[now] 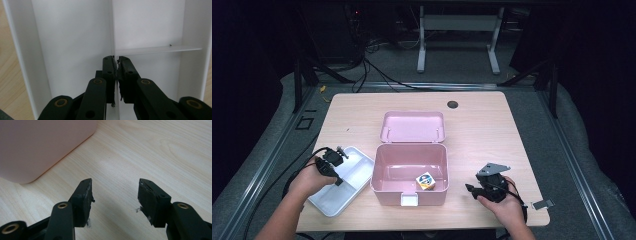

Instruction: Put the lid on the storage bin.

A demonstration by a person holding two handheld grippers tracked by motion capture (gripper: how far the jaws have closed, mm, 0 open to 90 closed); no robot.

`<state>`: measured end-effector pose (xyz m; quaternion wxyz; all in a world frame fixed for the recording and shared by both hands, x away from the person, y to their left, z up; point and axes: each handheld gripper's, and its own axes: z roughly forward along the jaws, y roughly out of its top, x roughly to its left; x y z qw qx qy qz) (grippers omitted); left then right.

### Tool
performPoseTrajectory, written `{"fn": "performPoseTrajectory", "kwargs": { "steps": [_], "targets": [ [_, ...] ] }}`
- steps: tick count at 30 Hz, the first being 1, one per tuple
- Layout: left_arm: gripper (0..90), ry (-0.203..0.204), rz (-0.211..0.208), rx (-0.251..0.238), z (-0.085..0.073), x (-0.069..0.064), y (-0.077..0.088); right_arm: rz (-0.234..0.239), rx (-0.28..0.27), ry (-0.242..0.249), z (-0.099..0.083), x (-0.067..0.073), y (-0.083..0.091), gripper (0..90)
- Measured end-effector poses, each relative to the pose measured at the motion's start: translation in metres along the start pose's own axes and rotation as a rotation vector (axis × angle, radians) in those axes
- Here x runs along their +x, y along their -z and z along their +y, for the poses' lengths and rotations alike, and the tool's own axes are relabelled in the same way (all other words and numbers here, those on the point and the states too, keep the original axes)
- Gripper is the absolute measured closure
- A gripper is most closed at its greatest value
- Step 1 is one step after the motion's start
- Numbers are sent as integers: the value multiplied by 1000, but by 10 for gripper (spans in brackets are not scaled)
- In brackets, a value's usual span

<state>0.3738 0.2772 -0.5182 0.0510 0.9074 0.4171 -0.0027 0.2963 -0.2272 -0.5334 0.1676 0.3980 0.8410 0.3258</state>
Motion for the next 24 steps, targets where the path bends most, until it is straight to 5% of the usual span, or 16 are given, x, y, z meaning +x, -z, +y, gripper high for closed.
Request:
{"fn": "performPoseTrajectory", "kwargs": {
  "steps": [13, 24],
  "targets": [
    [869, 31, -5, 31, 6, 1, -4, 4, 14, 10, -1, 0, -2, 459],
    [891, 16, 15, 74, 9, 2, -2, 5, 13, 4, -2, -2, -2, 458]
  ]
}}
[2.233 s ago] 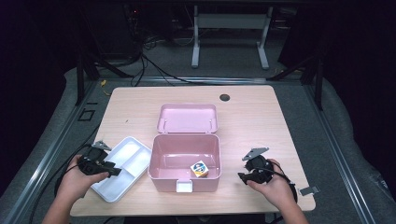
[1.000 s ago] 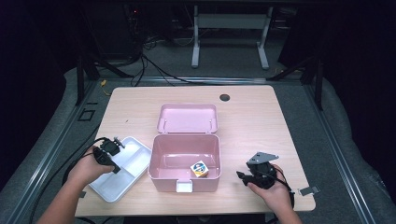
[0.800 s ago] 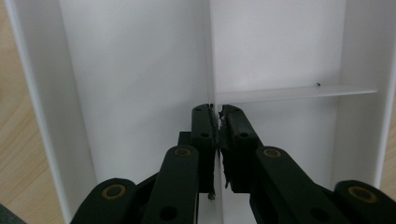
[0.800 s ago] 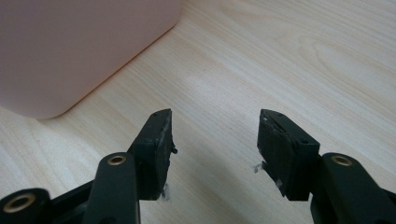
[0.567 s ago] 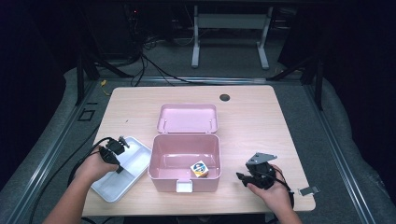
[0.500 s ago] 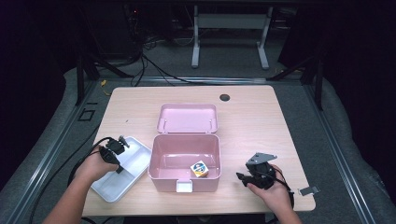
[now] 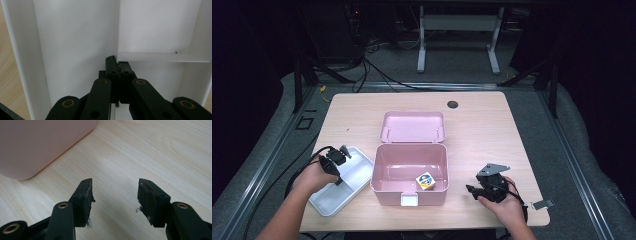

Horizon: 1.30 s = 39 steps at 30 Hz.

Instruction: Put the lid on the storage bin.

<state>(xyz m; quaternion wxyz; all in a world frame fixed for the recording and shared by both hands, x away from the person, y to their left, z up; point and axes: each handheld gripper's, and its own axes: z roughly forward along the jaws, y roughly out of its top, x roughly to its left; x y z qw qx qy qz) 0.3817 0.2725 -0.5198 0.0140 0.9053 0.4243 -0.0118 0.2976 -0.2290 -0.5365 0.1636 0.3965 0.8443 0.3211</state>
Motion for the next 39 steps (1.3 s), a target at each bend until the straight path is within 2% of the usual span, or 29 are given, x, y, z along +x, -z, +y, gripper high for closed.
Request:
{"fn": "performPoseTrajectory", "kwargs": {
  "steps": [10, 15, 20, 27, 29, 34, 39],
  "targets": [
    [892, -4, 1, 9, -4, 3, 6, 2, -4, -8, 0, 0, 1, 459],
    [892, -9, -6, -13, -8, 6, 20, 3, -1, -4, 0, -1, 0, 458],
    [892, -5, 9, -43, -15, 10, 41, -3, -9, -6, 0, 0, 1, 459],
    [891, -55, 44, -96, -20, 10, 82, -7, -16, -5, 0, 0, 1, 459],
    [891, -73, 58, -107, -20, 9, 94, -12, 2, 2, 0, -1, 3, 461],
    [891, -145, 103, -127, -12, 3, 122, -28, -49, -8, 0, -1, 4, 468],
    [891, -196, 106, -139, 0, -8, 144, -32, -64, -23, -1, -3, 5, 468]
  ]
}}
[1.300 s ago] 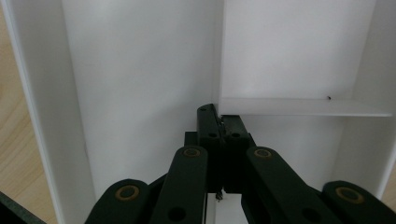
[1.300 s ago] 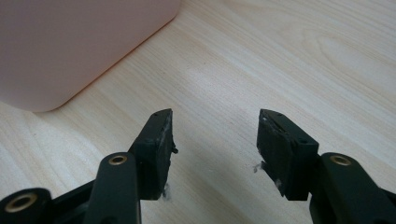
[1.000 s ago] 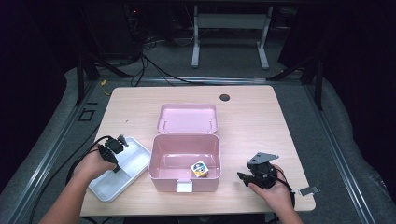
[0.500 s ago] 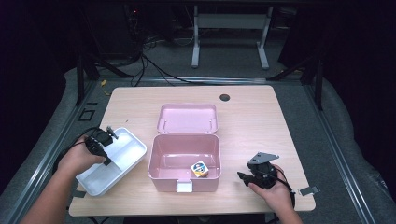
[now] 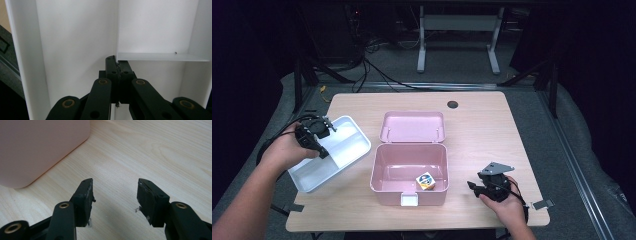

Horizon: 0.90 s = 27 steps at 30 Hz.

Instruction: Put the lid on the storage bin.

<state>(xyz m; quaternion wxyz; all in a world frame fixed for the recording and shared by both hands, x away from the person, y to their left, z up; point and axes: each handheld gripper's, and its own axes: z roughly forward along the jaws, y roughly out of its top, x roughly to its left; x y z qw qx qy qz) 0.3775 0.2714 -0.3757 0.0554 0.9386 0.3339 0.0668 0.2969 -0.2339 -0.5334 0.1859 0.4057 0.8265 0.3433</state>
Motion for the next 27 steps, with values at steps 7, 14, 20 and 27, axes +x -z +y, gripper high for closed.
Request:
{"fn": "performPoseTrajectory", "kwargs": {
  "steps": [7, 14, 20, 27],
  "targets": [
    [892, -70, 7, 0, 22, -16, 15, 4, -9, -8, 0, 0, 0, 468],
    [892, -195, -5, 0, 44, -34, 13, 7, -7, -15, -1, -1, -1, 469],
    [892, -316, -16, 1, 70, -57, 8, 17, 9, -20, -2, -2, -3, 468],
    [892, -426, -38, -15, 102, -85, 4, 21, 12, -14, -3, -2, -3, 468]
  ]
}}
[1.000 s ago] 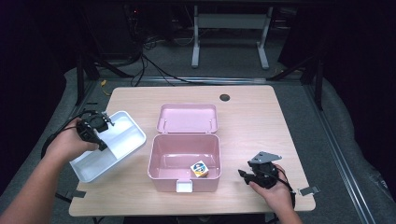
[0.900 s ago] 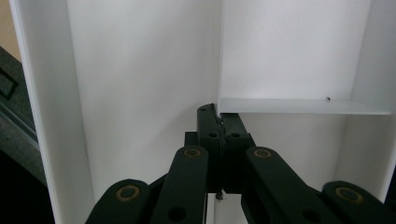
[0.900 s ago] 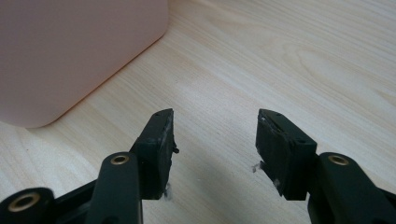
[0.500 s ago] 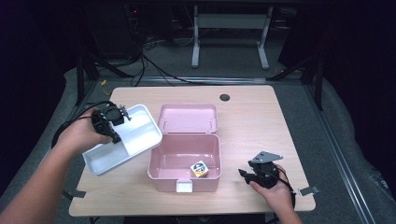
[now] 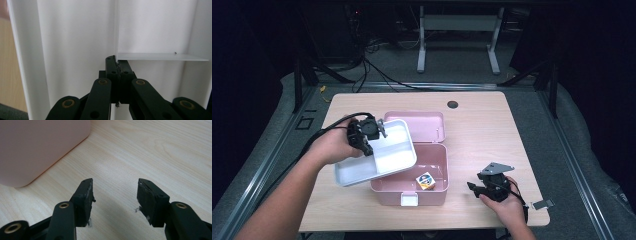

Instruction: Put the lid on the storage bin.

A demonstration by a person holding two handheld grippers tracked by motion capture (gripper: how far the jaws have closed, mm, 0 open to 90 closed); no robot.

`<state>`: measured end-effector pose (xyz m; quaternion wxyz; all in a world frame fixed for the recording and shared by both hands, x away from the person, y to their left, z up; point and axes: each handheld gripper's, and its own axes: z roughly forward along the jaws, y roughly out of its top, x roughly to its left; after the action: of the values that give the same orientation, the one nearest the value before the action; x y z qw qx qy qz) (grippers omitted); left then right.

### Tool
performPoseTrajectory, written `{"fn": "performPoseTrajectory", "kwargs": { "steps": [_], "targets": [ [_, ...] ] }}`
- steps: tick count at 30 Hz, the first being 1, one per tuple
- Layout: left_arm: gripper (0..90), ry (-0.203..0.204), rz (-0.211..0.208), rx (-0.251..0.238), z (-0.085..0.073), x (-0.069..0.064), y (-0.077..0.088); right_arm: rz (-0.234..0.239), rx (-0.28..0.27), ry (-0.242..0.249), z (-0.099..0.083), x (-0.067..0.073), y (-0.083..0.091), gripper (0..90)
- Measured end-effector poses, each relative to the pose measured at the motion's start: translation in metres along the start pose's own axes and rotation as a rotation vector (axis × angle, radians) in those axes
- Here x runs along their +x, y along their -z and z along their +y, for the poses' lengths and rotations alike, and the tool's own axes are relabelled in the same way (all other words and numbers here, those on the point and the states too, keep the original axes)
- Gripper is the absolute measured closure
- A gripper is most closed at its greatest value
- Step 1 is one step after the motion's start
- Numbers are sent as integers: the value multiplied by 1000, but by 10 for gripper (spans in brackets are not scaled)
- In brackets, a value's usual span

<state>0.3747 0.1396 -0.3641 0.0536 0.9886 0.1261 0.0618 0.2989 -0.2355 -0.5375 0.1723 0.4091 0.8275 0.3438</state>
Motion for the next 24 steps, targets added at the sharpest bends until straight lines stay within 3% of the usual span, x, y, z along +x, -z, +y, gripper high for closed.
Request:
{"fn": "performPoseTrajectory", "kwargs": {
  "steps": [4, 12, 19, 24],
  "targets": [
    [892, -62, -12, -16, 23, -8, -2, 2, -1, -10, 0, 1, -1, 468],
    [892, -155, -21, -3, 61, -22, -12, 9, 3, -7, -1, -1, -1, 468],
    [892, -201, -25, 11, 74, -30, -24, 13, 1, -10, -1, -1, -1, 468],
    [892, -206, -29, 22, 76, -33, -32, 15, 5, -7, -2, -2, -1, 468]
  ]
}}
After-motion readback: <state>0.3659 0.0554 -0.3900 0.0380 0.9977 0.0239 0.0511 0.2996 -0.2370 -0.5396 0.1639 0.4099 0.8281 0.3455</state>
